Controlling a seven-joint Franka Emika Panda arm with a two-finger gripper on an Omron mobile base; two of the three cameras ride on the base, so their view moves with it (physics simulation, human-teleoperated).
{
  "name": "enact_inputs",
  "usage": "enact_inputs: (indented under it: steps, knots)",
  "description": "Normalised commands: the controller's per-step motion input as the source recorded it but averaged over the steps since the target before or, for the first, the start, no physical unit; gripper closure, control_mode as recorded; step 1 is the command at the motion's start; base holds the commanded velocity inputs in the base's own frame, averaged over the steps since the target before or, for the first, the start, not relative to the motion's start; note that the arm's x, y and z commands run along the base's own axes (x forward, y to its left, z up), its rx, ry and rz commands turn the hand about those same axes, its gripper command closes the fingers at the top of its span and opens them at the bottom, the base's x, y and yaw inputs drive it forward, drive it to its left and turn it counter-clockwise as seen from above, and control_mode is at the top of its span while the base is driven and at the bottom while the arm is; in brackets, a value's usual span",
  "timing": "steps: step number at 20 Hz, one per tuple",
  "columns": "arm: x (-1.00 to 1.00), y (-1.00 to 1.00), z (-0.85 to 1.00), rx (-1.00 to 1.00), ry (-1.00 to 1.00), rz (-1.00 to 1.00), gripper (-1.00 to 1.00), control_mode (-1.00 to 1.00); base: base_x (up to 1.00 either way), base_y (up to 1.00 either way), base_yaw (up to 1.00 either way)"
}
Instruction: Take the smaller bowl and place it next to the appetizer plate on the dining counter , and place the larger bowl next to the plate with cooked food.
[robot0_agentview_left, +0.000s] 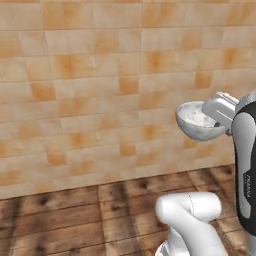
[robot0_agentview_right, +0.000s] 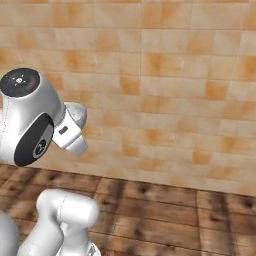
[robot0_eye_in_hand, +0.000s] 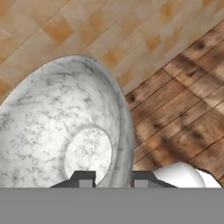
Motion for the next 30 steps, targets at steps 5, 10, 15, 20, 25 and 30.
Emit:
enact_inputs:
  steps: [5,10,15,20,25,30]
  knots:
    - [0.0,0.0,0.0,0.0,0.0,0.0,1.0,1.0,0.52,0.9,0.56]
    - [0.0,0.0,0.0,0.0,0.0,0.0,1.0,1.0,0.55,0.88,0.56]
    - [0.0,0.0,0.0,0.0,0.0,0.0,1.0,1.0,0.59,0.82,0.56]
    - [0.0,0.0,0.0,0.0,0.0,0.0,1.0,1.0,0.65,0.7,0.56]
    - [0.0,0.0,0.0,0.0,0.0,0.0,1.0,1.0,0.7,0.61,0.56]
    - [0.0,0.0,0.0,0.0,0.0,0.0,1.0,1.0,0.75,0.46,0.57]
